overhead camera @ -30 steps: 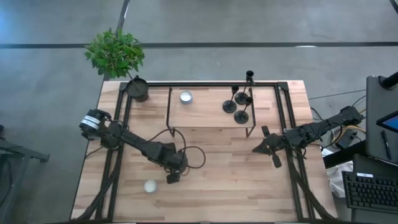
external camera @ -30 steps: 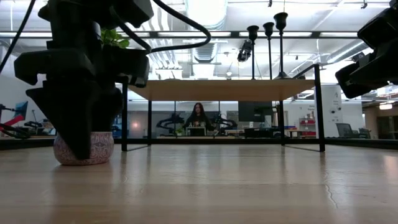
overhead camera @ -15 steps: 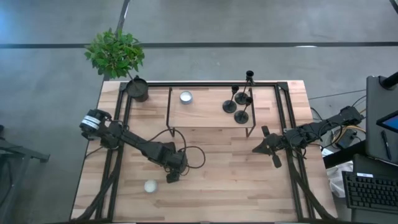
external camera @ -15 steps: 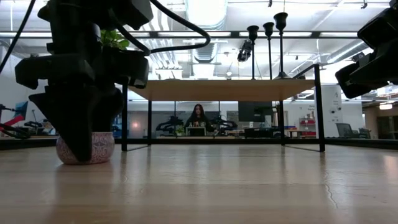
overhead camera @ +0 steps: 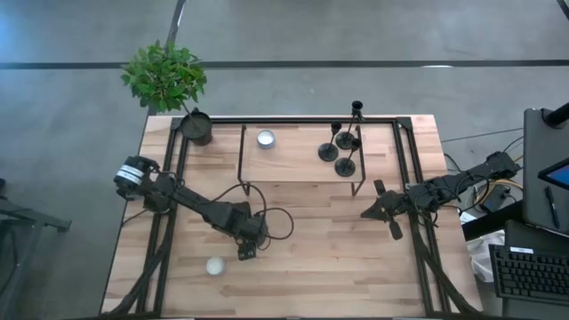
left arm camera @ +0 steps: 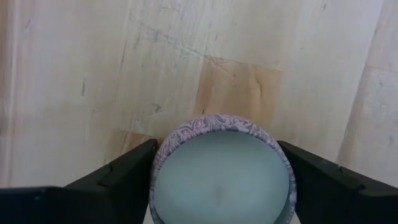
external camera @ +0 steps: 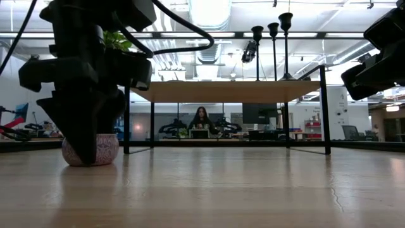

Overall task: Pick & Place candle stick holders
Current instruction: Put the pink scented candle on the shelf

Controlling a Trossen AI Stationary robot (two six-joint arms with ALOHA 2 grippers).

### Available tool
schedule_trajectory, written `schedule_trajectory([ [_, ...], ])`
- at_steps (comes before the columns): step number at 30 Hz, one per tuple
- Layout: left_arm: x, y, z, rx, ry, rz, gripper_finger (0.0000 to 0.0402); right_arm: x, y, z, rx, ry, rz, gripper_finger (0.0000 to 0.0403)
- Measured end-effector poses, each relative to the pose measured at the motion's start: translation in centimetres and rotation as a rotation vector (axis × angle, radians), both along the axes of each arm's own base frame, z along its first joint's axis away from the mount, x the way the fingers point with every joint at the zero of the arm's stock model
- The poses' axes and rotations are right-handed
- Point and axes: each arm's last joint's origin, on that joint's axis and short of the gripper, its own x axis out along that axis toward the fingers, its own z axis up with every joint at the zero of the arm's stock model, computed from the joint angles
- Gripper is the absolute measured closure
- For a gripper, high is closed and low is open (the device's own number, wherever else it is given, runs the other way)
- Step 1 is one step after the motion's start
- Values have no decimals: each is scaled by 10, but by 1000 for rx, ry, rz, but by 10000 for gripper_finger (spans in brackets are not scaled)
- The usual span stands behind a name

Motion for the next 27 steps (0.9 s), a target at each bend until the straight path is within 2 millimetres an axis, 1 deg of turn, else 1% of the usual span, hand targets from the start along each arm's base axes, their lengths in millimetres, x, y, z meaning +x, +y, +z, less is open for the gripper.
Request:
schedule_trajectory([
  [4,0,0,0,-2,0,5,109,0,0,0,0,0,0,394],
  [12,1,-1,3,-6,-1,-1,108,0,0,0,0,0,0,394],
  [17,0,3,7,-15,24,17,108,0,0,0,0,0,0,394],
  [23,6,6,26,-31,17,25,108,0,0,0,0,0,0,394],
  [27,13,8,48,-21,26,16,108,0,0,0,0,0,1,394],
])
